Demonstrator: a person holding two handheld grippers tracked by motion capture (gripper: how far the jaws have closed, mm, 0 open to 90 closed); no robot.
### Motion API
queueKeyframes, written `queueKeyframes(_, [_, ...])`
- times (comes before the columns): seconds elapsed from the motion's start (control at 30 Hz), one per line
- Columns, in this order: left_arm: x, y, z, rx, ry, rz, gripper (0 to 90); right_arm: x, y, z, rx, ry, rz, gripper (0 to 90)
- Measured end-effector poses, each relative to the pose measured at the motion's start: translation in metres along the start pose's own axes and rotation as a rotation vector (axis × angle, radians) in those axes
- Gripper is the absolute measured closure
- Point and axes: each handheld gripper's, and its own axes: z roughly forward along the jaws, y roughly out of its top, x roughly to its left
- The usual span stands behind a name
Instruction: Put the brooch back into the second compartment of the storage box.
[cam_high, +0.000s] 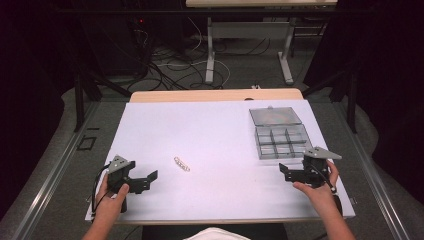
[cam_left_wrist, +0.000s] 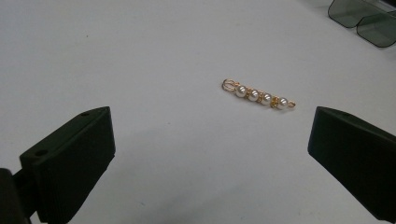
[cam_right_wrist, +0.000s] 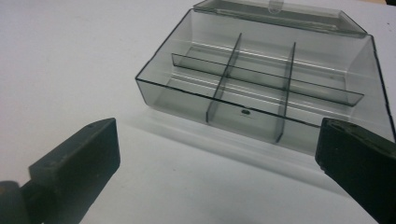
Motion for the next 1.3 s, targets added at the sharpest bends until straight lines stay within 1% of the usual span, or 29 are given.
queueKeyframes(0.07, [0.0,0.0,0.0,0.001,0.002,0.001,0.8,0.004,0.002,0.001,-0.008,0.004,-0.018,0.0])
queueKeyframes(0.1, [0.0,0.0,0.0,0.001,0.002,0.001,0.8,0.004,0.002,0.001,-0.008,0.004,-0.018,0.0])
queueKeyframes(0.17, [0.0,0.0,0.0,0.001,0.002,0.001,0.9,0.011,0.005,0.003,-0.005,0.008,-0.036,0.0])
queueKeyframes(0.23, [0.0,0.0,0.0,0.001,0.002,0.002,0.9,0.014,0.006,0.004,-0.007,0.015,-0.039,0.0])
queueKeyframes(0.27, [0.0,0.0,0.0,0.002,0.001,0.001,0.9,0.018,0.007,0.006,-0.001,0.025,-0.053,0.0])
queueKeyframes(0.3, [-0.001,0.0,0.0,0.0,0.0,0.0,0.9,0.021,0.008,0.006,0.0,0.029,-0.054,0.0])
queueKeyframes(0.33, [-0.001,0.0,0.0,0.0,0.001,0.0,0.9,0.024,0.009,0.007,-0.001,0.03,-0.07,0.0])
queueKeyframes(0.37, [-0.001,0.0,0.0,0.0,0.001,0.0,0.9,0.027,0.01,0.008,0.005,0.037,-0.07,0.0])
queueKeyframes(0.47, [-0.001,0.0,0.0,0.0,0.0,0.0,0.8,0.034,0.013,0.013,0.0,0.046,-0.083,0.0])
queueKeyframes(0.5, [-0.001,0.0,0.0,0.0,0.001,0.0,0.9,0.037,0.014,0.015,0.0,0.06,-0.09,0.0])
queueKeyframes(0.53, [0.0,0.0,0.0,0.0,0.001,0.0,0.8,0.04,0.015,0.016,0.007,0.065,-0.089,0.0])
queueKeyframes(0.57, [0.0,0.0,0.0,0.0,0.001,0.001,0.9,0.042,0.015,0.018,0.002,0.068,-0.101,0.0])
queueKeyframes(0.63, [0.0,0.0,0.0,0.001,0.001,0.001,0.9,0.047,0.017,0.021,0.001,0.083,-0.107,0.0])
queueKeyframes(0.73, [-0.001,0.0,0.001,-0.003,0.003,0.0,0.9,0.055,0.018,0.027,0.011,0.094,-0.121,0.0])
queueKeyframes(0.8, [-0.001,0.0,0.001,0.005,0.001,0.002,0.8,0.059,0.019,0.031,0.017,0.106,-0.139,0.0])
queueKeyframes(0.93, [-0.001,0.0,0.001,0.006,0.002,0.002,0.9,0.069,0.021,0.037,0.025,0.131,-0.146,0.0])
queueKeyframes(0.97, [-0.001,-0.001,0.001,0.003,0.004,0.0,0.8,0.071,0.022,0.039,0.023,0.137,-0.156,0.0])
queueKeyframes(1.0, [-0.001,-0.001,0.001,0.002,0.005,-0.001,0.9,0.073,0.023,0.04,0.036,0.141,-0.156,0.0])
queueKeyframes(1.07, [-0.001,-0.001,0.001,0.001,0.004,-0.002,0.9,0.077,0.024,0.044,0.035,0.154,-0.159,0.0])
queueKeyframes(1.17, [-0.001,-0.001,0.001,-0.001,0.005,-0.001,0.9,0.082,0.026,0.048,0.041,0.159,-0.171,0.0])
queueKeyframes(1.2, [-0.001,-0.001,0.0,-0.001,0.005,0.0,0.9,0.085,0.027,0.048,0.042,0.163,-0.163,0.0])
queueKeyframes(1.23, [-0.001,-0.001,0.0,-0.001,0.006,0.001,0.8,0.086,0.028,0.049,0.043,0.168,-0.171,0.0])
queueKeyframes(1.3, [-0.001,-0.001,0.0,-0.001,0.006,0.0,0.9,0.087,0.03,0.05,0.047,0.177,-0.169,0.1])
